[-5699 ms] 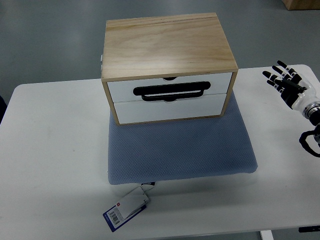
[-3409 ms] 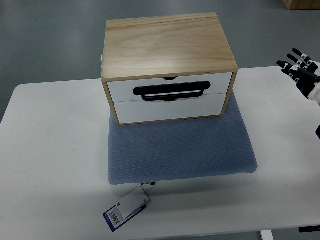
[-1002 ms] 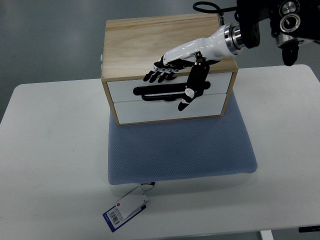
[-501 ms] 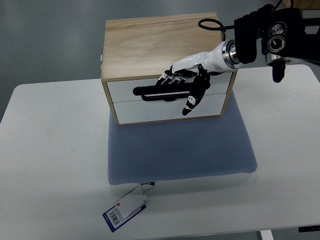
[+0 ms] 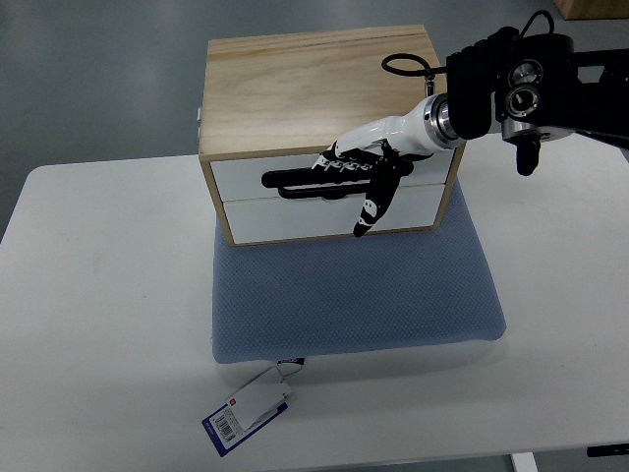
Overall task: Open wood drawer with right hand
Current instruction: 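Hook the right hand's fingers around the upper drawer's black handle, then pull the upper drawer handle toward the robot with the right hand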
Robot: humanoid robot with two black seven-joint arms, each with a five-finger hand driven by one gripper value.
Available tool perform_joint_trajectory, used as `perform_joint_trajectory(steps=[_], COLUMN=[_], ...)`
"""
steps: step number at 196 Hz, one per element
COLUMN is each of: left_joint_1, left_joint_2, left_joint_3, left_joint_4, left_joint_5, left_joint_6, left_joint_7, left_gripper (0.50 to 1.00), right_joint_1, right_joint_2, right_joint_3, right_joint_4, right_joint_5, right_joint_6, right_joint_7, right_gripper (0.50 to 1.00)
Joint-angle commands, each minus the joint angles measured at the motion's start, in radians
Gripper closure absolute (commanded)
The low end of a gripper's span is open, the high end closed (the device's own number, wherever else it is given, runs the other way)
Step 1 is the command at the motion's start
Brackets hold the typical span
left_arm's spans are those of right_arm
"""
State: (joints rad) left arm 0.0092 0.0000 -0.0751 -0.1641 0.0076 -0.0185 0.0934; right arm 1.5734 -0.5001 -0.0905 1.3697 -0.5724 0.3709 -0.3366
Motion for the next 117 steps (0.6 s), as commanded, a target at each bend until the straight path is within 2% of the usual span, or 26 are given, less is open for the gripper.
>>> perform_joint_trajectory(steps=[1, 25, 89, 117], left_joint_1=[0.0, 0.0, -0.002, 0.0], left_joint_2=[0.0, 0.0, 0.0, 0.0], left_joint_3=[0.0, 0.0, 0.0, 0.0], left_joint_4=[0.0, 0.0, 0.0, 0.0], left_joint_5=[0.0, 0.0, 0.0, 0.0], left_joint_6=[0.0, 0.0, 0.0, -0.001], left_joint_7=[0.0, 0.0, -0.001, 0.0], left_gripper=[0.5, 0.5, 0.5, 0.5], right_joint_1=[-0.006, -0.009, -0.009, -0.006], right_joint_2=[-0.002, -0.002, -0.006, -0.018], right_joint_3=[-0.002, -0.002, -0.002, -0.002], right_joint_4=[-0.003, -0.003, -0.001, 0.0], right_joint_5=[0.002, 0.002, 0.003, 0.003], right_joint_6=[-0.004, -0.001, 0.02, 0.08], right_joint_7=[-0.005, -0.032, -0.035, -0.035], right_gripper=[0.576, 0.576, 0.576, 0.574])
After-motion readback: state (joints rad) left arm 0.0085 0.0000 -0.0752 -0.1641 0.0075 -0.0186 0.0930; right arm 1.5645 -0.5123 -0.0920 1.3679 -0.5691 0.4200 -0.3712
